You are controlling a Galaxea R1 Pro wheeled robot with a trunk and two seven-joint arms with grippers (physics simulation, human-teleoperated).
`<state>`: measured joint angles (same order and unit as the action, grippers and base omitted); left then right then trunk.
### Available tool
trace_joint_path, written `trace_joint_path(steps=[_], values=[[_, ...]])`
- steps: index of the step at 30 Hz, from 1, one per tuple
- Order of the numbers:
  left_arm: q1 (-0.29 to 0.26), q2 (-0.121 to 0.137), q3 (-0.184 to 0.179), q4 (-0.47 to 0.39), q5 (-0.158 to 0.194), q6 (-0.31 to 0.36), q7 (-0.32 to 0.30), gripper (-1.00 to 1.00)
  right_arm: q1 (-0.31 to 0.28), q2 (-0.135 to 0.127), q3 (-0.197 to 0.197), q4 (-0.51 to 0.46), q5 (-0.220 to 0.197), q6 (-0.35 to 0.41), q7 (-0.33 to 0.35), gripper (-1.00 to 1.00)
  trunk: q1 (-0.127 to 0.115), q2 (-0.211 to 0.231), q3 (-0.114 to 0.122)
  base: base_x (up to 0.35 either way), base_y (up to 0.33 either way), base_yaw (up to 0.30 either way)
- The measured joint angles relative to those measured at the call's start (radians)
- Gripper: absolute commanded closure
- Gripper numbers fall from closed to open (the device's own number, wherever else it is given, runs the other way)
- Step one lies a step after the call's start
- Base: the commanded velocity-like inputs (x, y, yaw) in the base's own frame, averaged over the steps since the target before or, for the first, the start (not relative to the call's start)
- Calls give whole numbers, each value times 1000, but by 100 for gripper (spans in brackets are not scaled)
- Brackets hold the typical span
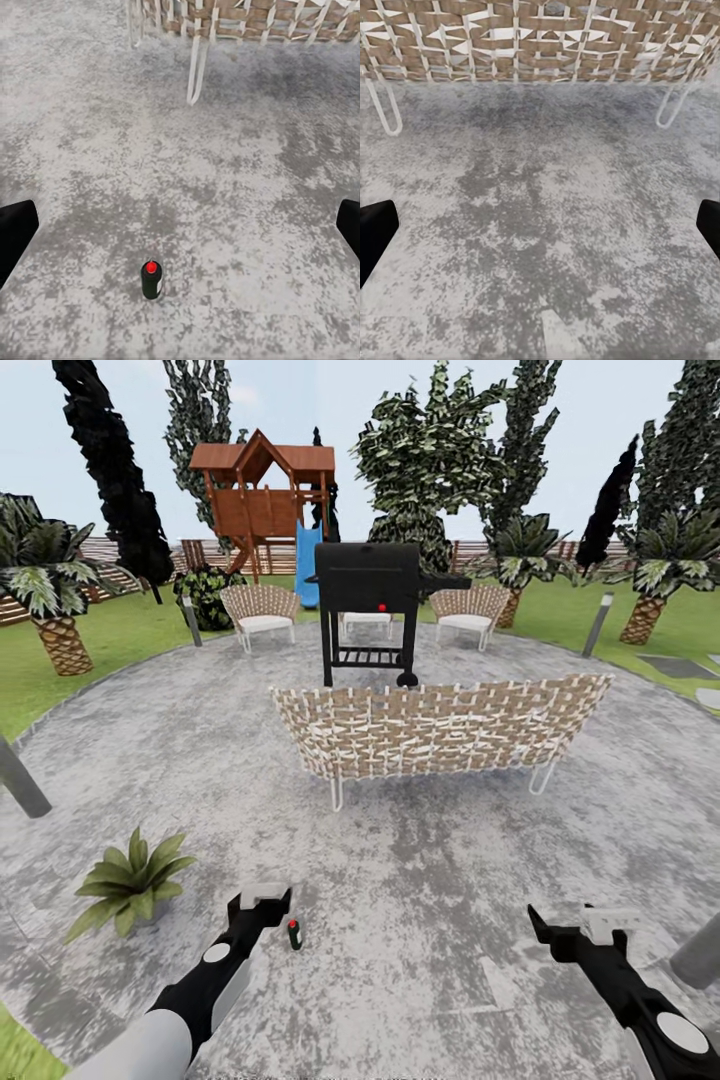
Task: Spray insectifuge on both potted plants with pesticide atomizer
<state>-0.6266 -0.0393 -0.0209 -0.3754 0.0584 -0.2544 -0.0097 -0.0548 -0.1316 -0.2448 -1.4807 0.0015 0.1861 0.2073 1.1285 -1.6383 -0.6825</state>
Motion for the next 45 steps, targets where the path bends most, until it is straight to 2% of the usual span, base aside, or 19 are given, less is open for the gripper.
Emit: trace_joint_path(steps=[8,23,45], values=[[0,0,0,0,-1,0,0,-100,0,4,0,2,0,0,0,-100,31,-56,-37,0,0,74],[1,4,1,1,-1,-1,0,-100,0,6,3,3,-1,2,0,-100,88,-161,-105,0,0,-147],[1,7,0,2,-2,0,1,-100,0,7,4,0,0,2,0,-100,173,-315,-178,0,0,-5]])
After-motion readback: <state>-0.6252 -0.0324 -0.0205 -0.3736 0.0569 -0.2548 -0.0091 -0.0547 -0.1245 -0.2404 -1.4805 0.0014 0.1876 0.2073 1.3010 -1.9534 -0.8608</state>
